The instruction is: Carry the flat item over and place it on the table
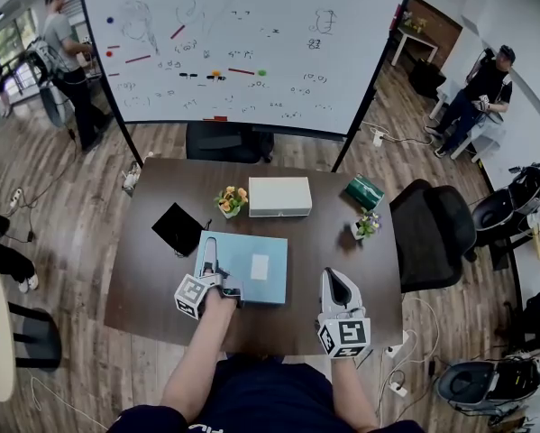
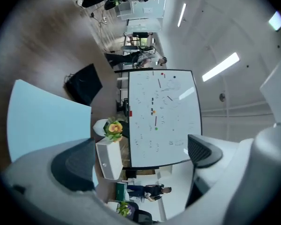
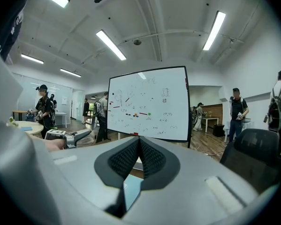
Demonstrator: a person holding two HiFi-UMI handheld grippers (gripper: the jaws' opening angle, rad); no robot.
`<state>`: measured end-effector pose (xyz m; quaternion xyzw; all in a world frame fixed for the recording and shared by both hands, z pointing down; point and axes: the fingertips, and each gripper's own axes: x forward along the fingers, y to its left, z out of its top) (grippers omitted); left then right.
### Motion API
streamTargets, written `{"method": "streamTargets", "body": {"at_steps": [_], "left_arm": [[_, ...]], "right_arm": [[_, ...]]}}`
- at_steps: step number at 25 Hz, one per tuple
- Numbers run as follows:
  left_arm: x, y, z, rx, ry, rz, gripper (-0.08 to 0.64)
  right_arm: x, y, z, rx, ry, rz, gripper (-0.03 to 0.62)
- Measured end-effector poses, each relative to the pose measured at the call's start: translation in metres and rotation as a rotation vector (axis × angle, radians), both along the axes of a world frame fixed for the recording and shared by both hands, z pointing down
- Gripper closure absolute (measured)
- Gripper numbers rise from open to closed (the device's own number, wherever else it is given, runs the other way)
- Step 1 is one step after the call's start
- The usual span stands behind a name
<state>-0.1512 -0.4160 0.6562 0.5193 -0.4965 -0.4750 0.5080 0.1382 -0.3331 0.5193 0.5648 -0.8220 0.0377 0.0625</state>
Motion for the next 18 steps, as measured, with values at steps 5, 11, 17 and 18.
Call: {"method": "streamTargets", "body": {"at_steps": [5, 11, 17, 18], "left_arm": [[0.006, -0.005, -0.036, 0.176, 0.006, 0.016, -0.033], [0.010, 0.003, -0.057, 0.233, 0.000, 0.020, 0.077], [0.004, 0.008, -0.058, 0.233, -0.006, 0.013, 0.095], [0.003, 0.008, -0.059, 0.233, -0.004, 0.011, 0.095]], "right_arm": [[0.001, -0.001, 0.001, -0.001, 0.000, -0.002, 0.581], [0.002, 0.003, -0.001, 0.003, -0.001, -0.002, 0.581], [-0.001, 0.007, -0.002, 0.008, -0.001, -0.003, 0.581], [0.000, 0.007, -0.002, 0.010, -0.001, -0.003, 0.581]]}}
